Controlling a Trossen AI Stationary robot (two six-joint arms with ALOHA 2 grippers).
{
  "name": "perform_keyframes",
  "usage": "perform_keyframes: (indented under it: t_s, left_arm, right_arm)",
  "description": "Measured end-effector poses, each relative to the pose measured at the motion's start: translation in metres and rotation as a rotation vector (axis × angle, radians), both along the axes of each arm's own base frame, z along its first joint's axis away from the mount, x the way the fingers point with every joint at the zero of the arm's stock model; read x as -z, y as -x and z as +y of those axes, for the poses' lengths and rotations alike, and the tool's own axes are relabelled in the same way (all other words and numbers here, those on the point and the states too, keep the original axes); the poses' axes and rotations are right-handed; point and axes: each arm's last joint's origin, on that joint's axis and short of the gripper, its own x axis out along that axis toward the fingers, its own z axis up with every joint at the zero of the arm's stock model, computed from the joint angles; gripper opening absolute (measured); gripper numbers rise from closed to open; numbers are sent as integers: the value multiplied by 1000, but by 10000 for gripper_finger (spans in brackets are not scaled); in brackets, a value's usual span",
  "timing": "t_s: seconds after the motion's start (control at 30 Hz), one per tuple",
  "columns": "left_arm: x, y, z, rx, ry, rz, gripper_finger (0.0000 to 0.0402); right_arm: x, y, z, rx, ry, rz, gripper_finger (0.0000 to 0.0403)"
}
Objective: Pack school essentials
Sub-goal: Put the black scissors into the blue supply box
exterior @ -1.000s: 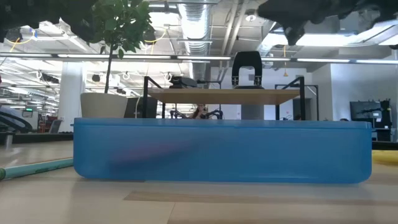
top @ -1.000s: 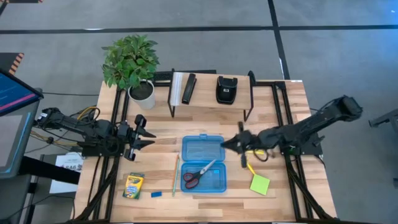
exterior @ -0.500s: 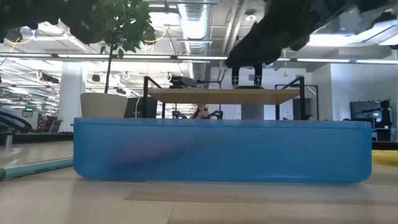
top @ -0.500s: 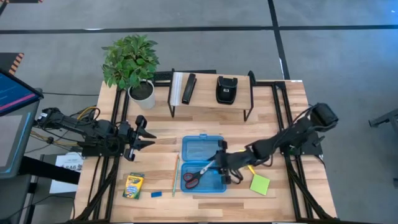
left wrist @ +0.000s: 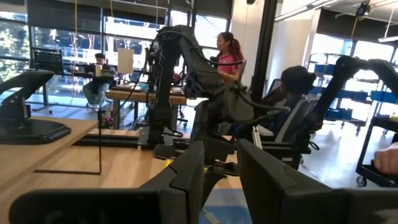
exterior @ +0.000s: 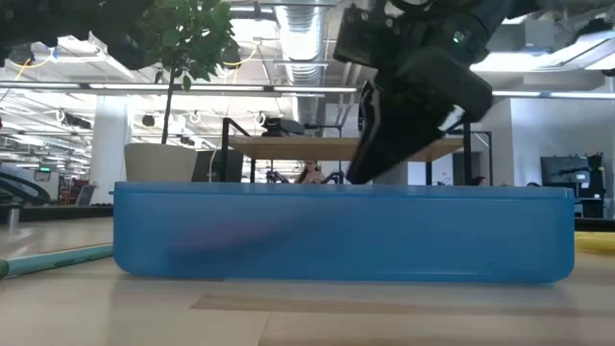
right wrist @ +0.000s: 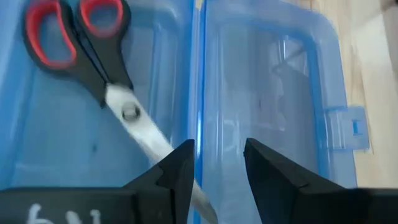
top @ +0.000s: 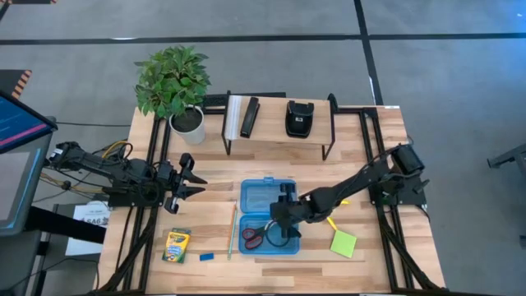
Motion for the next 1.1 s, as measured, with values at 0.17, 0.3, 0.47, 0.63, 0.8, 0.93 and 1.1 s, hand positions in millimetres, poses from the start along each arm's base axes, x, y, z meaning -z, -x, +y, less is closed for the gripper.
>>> perform_keyframes:
  t_s: [0.17, 0.3, 0.47, 0.63, 0.8, 0.93, 1.1]
  left_arm:
    - [0, 0, 0, -1, 1, -1, 86]
    - [0, 0, 0, -1, 8, 0, 86]
    - [0, 0, 0, -1, 8, -1, 86]
    - [0, 0, 0, -2, 5, -2, 86]
    - [0, 0, 0, -2, 5, -2, 86]
    - [0, 0, 0, -2, 7, -2, 86]
    - [0, 0, 0, 0, 18, -1, 86]
  right_arm:
    - [0, 1, 0, 10, 6, 23, 168]
    - [1, 5, -2, 24, 25, 58, 166]
    - [2, 7, -1, 41, 21, 77, 165]
    - [-3, 11, 7, 16, 16, 67, 168]
    - [-12, 11, 19, -25, 0, 73, 167]
    - [-21, 11, 27, -53, -15, 83, 165]
    - [-23, 12, 26, -15, -36, 110, 167]
